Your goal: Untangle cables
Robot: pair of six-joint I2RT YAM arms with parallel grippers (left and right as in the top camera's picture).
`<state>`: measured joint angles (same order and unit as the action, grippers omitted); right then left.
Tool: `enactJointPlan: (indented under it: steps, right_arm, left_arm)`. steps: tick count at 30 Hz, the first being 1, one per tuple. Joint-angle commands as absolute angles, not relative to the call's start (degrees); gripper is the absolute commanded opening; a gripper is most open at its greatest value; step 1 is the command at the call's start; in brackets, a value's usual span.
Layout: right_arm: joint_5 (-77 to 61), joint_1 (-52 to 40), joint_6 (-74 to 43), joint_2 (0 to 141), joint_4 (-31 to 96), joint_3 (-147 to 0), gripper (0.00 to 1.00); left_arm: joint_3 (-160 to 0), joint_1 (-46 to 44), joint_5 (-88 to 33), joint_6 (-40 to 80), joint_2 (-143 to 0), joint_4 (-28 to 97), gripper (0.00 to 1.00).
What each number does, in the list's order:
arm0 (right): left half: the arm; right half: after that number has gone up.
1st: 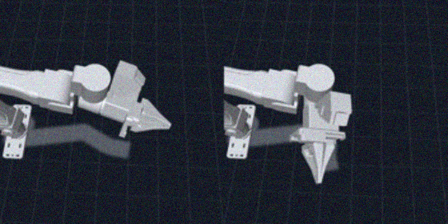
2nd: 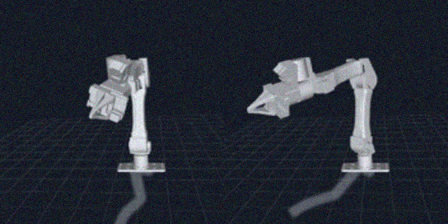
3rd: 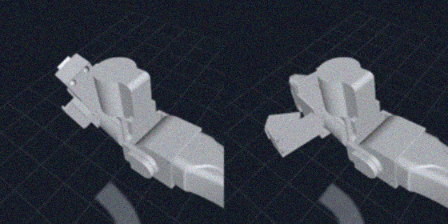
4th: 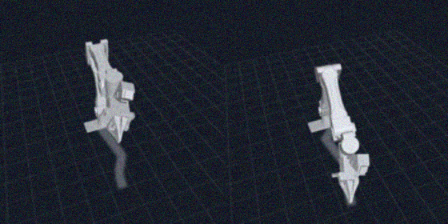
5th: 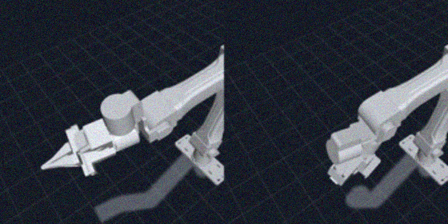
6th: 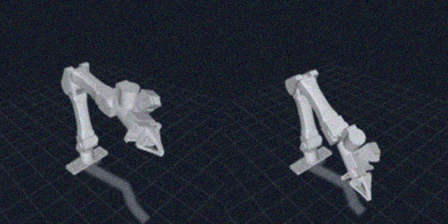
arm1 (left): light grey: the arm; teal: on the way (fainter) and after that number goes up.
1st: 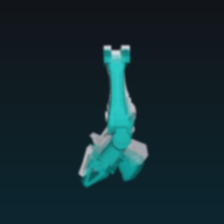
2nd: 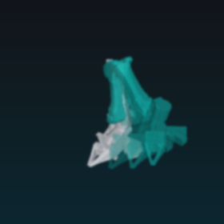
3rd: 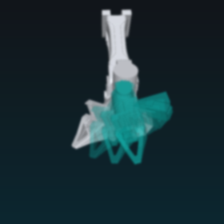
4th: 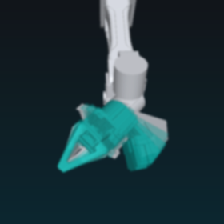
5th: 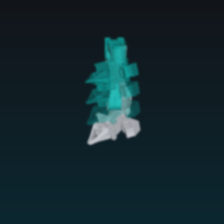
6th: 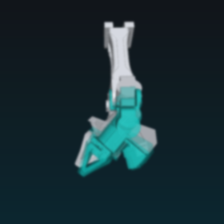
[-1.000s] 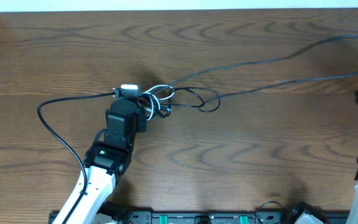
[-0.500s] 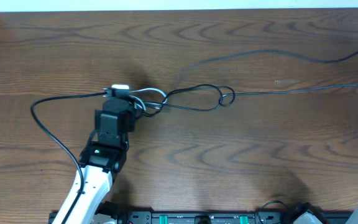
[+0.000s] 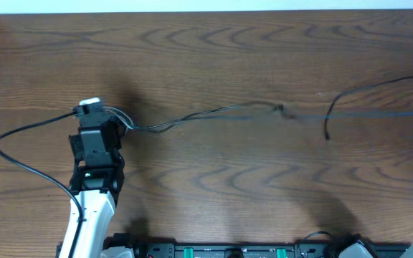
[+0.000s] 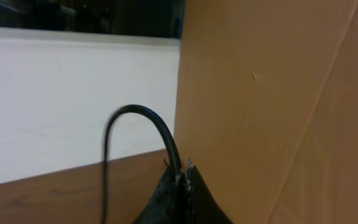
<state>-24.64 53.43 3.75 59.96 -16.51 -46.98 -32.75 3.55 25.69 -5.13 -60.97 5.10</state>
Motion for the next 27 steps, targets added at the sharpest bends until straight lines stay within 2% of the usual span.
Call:
enactJointPlan:
  steps: [1,5,7,10,11,12,13,16,20,23,27]
  right_arm:
    - [-23.7,54.4,3.2,61.1,-16.9,-47.8,0.01]
    - [-23.5,54.9,3.7,62.2,-16.6,-47.8,0.02]
    - [-23.5,55.3,3.7,62.5,-15.2,-47.8,0.07]
    - [-23.5,55.6,3.7,62.8,-11.5,-47.8,0.44]
    - [-23.5,55.6,3.7,62.9,-10.0,-47.8,0.61]
    - [-23.6,55.6,3.7,63.0,-8.5,-47.8,0.83]
    - [-23.6,55.6,3.7,63.0,-7.2,-47.8,0.99]
    - [-24.0,55.6,3.7,63.0,-3.5,-47.8,0.99]
    - [-32.9,55.2,3.7,63.0,-2.3,-47.8,0.99]
    - [-39.2,53.6,3.7,63.1,-2.4,-47.8,0.99]
    - [-44.9,48.6,3.7,64.1,-2.1,-47.8,0.99]
  left_arm:
    - [-33.3,5.5,28.8,-3.8,-60.6,4.7,0.07]
    - [-33.3,7.3,29.2,-3.8,-60.6,3.6,0.07]
    - [-33.3,7.9,29.2,-3.8,-60.6,3.6,0.08]
    - [-33.3,8.1,29.2,-3.7,-60.6,3.6,0.07]
    - [-33.3,8.1,29.2,-3.1,-60.6,3.6,0.08]
    - [-33.3,8.1,29.1,-2.5,-60.6,3.6,0.07]
    - [-33.3,8.1,29.1,-2.4,-60.6,3.6,0.08]
    - [-33.3,8.1,29.0,-2.4,-60.6,3.5,0.08]
    - [-33.3,8.1,26.0,-2.5,-60.6,2.9,0.07]
    - [-33.3,8.0,15.5,-2.6,-60.5,1.2,0.07]
    - [-33.3,7.9,-7.6,-2.7,-60.5,-5.8,0.07]
